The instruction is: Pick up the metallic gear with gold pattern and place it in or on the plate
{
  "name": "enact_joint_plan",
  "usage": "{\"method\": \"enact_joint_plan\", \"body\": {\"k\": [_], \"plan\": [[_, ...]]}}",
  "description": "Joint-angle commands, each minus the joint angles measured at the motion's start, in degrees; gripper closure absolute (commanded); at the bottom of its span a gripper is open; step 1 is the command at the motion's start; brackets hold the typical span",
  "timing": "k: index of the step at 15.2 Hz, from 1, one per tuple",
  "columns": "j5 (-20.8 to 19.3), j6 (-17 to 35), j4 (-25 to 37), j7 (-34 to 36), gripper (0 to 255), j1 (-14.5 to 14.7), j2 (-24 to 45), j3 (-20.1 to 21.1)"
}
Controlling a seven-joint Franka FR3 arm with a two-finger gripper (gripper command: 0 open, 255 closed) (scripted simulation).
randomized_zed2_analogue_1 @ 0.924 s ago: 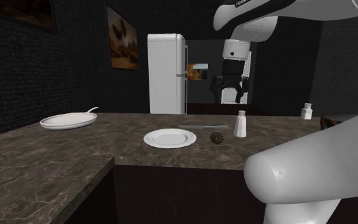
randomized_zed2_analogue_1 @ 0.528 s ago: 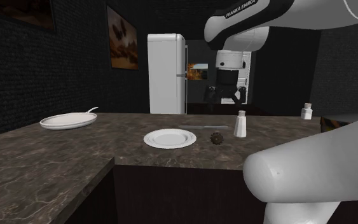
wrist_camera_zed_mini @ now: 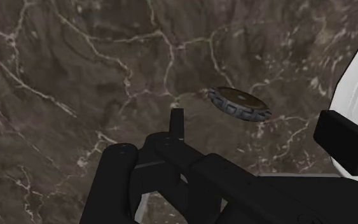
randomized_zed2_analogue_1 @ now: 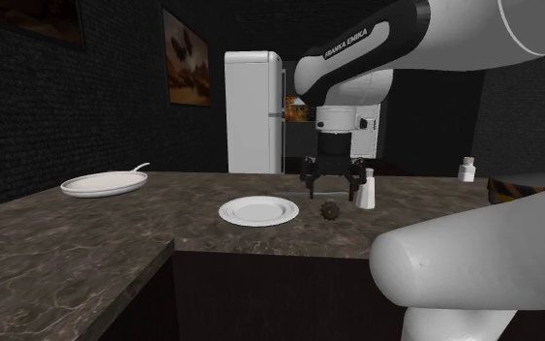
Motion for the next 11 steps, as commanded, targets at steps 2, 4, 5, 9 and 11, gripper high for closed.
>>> {"method": "enact_joint_plan", "body": {"k": [2, 4, 5, 9, 11], "plan": [[0.45, 2.24, -2.32, 0.16, 0, 0.17, -0.07, 0.46], [0.66, 3.46, -3.50, 0.13, 0, 0.26, -0.03, 0.66], [0.66, 3.45, -3.51, 0.13, 0, 0.26, -0.04, 0.66], [0.66, 3.46, -3.50, 0.13, 0, 0.26, -0.03, 0.67], [0.66, 3.46, -3.50, 0.13, 0, 0.26, -0.03, 0.66]]}}
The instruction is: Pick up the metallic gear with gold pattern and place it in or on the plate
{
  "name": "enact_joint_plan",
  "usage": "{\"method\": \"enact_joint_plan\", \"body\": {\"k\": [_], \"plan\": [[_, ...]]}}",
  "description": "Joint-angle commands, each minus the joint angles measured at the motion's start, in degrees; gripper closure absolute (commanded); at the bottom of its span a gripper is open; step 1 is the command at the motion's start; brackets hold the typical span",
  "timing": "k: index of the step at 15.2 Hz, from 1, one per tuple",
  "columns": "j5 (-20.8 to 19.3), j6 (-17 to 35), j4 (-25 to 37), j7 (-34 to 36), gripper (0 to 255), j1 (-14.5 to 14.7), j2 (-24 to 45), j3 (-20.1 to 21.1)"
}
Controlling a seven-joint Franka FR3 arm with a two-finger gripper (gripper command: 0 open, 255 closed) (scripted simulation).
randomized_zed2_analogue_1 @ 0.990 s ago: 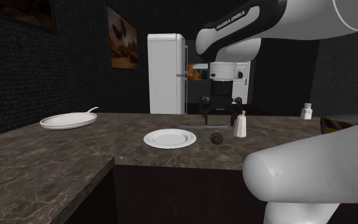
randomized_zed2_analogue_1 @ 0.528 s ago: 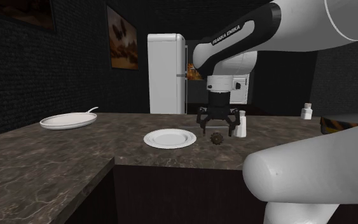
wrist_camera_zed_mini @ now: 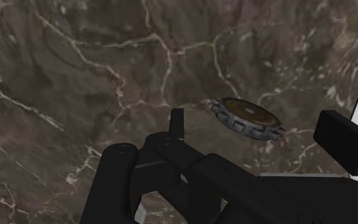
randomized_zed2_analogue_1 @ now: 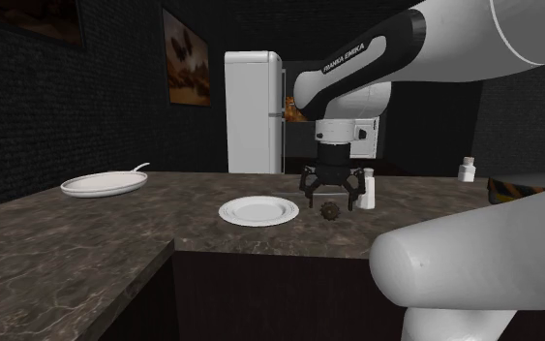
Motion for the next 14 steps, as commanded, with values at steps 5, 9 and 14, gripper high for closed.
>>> {"method": "enact_joint_plan", "body": {"k": [5, 9, 14], "plan": [[0.00, 0.00, -0.01, 0.00, 255, 0.00, 0.00, 0.00], [0.00, 0.00, -0.01, 0.00, 255, 0.00, -0.01, 0.00], [-0.51, -3.04, 3.05, 0.07, 255, -0.25, -0.01, -0.49]]}}
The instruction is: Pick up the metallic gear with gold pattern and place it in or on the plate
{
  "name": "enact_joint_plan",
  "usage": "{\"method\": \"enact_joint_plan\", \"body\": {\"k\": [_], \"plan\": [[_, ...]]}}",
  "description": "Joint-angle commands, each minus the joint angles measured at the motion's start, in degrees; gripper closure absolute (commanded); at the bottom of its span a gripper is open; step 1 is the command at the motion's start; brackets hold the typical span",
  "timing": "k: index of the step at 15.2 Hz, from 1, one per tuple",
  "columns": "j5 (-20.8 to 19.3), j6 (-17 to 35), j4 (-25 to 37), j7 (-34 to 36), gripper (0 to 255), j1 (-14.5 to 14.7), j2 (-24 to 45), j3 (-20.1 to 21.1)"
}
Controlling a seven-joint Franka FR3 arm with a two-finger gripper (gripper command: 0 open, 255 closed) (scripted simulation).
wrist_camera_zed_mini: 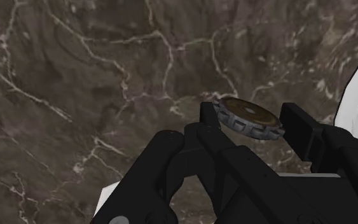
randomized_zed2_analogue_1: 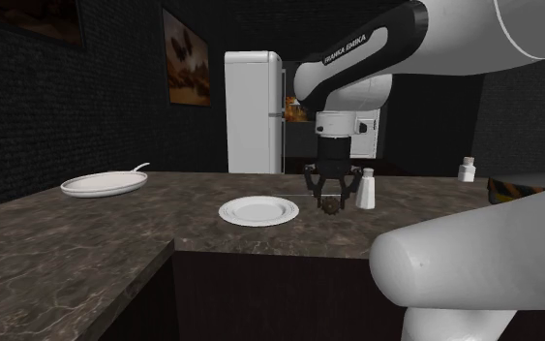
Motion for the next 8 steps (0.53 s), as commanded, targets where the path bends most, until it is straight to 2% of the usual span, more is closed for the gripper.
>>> {"method": "enact_joint_plan", "body": {"k": [1, 8], "plan": [[-0.20, -1.72, 1.66, 0.13, 255, -0.07, -0.05, -0.18], [-0.97, -6.76, 7.35, 0.28, 255, -0.45, 0.60, -0.93]]}}
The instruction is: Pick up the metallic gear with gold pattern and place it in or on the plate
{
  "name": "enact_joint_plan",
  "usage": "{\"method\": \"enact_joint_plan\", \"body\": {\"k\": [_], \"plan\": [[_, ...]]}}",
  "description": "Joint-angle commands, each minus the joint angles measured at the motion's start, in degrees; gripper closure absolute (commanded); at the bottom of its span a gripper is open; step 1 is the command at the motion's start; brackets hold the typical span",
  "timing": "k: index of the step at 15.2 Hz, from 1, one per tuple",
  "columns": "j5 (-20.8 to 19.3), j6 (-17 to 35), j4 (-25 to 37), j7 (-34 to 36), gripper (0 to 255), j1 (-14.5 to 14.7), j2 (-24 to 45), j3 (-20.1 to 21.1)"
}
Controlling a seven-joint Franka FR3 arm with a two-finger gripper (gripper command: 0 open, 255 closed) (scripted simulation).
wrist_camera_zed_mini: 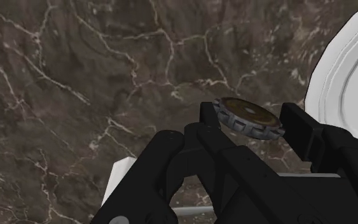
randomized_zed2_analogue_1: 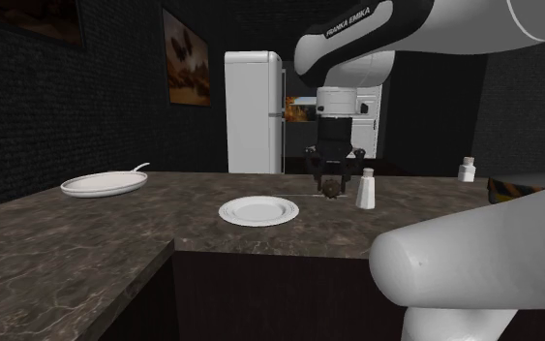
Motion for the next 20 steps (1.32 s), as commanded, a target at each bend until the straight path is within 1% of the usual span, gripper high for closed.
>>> {"method": "enact_joint_plan", "body": {"k": [1, 5, 9, 13, 18, 19, 20], "plan": [[-0.24, -1.36, 1.66, 0.00, 255, -0.13, 0.32, -0.23], [-0.60, -4.01, 4.97, 0.09, 255, -0.32, 0.98, -0.58], [2.46, -2.05, 9.06, 5.03, 255, 0.61, 6.44, 4.63], [4.44, -0.23, 14.10, 9.97, 255, 0.86, 12.57, 9.76], [5.12, 1.67, 21.74, 16.44, 255, 0.35, 21.13, 16.23], [5.03, 1.88, 22.85, 17.35, 255, 0.25, 22.33, 17.09], [5.13, 2.62, 22.04, 17.30, 255, 0.31, 22.27, 17.20]]}}
